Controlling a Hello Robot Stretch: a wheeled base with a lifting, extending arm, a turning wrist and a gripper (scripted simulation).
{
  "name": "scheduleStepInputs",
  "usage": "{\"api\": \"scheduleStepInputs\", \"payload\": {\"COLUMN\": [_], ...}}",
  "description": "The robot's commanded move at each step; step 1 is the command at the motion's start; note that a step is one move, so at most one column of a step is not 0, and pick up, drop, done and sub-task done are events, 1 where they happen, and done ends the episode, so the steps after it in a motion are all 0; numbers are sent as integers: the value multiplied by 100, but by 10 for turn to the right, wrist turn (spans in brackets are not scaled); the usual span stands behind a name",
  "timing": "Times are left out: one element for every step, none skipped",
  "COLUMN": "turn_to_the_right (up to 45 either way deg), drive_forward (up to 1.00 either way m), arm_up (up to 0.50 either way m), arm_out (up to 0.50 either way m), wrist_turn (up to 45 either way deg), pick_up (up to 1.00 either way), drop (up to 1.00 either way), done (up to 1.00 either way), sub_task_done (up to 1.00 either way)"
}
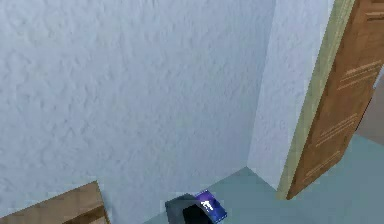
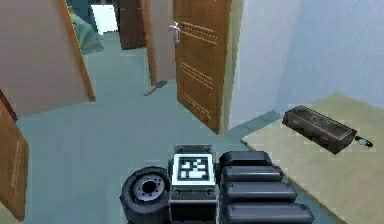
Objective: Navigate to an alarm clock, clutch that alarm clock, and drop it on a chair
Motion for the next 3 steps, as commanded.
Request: {"api": "scheduleStepInputs", "payload": {"turn_to_the_right": [0, -450, -300], "drive_forward": [10, 0, 0], "arm_up": [0, 0, 0], "arm_out": [0, 0, 0], "wrist_turn": [0, 0, 0], "pick_up": [0, 0, 0], "drop": [0, 0, 0], "done": [0, 0, 0], "sub_task_done": [0, 0, 0]}}
